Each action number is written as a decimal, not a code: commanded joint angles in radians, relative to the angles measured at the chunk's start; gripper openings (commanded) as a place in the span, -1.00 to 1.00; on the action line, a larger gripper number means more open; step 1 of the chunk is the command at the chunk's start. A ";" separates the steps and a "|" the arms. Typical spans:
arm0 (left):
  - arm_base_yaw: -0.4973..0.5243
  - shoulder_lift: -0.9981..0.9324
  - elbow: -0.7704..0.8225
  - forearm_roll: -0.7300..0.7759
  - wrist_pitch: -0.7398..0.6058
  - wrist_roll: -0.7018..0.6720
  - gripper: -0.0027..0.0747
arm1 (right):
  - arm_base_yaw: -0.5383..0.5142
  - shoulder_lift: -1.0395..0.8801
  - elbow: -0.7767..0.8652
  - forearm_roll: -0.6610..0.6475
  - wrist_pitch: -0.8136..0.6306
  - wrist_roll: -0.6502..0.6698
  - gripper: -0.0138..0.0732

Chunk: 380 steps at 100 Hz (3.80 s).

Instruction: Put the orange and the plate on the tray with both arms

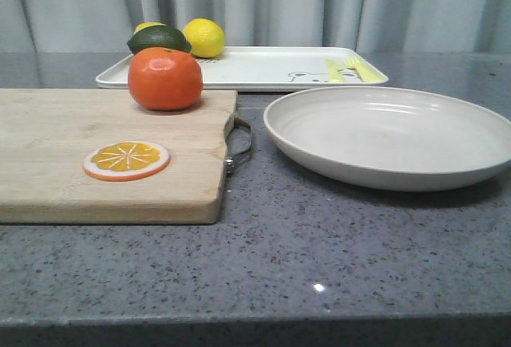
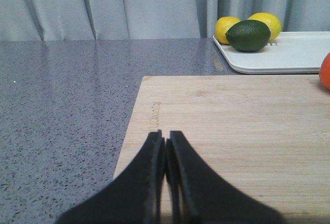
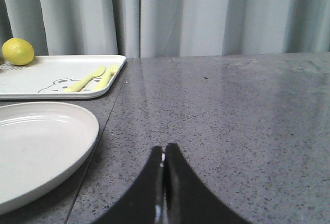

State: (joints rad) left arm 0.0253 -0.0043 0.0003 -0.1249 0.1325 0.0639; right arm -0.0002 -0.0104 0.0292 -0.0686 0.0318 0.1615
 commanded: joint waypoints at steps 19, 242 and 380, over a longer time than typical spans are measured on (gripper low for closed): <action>0.001 -0.030 0.024 -0.002 -0.079 -0.003 -0.98 | 0.002 -0.020 -0.001 -0.010 -0.077 -0.002 -0.82; -0.001 0.537 -0.402 -0.047 -0.140 -0.003 -0.98 | 0.002 0.539 -0.414 0.043 0.036 -0.002 -0.82; -0.399 1.203 -0.962 -0.083 0.090 0.004 0.73 | 0.002 0.674 -0.489 0.042 0.123 -0.002 -0.82</action>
State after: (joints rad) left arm -0.3304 1.1675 -0.8761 -0.1914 0.2505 0.0659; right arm -0.0002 0.6575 -0.4235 -0.0257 0.2186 0.1615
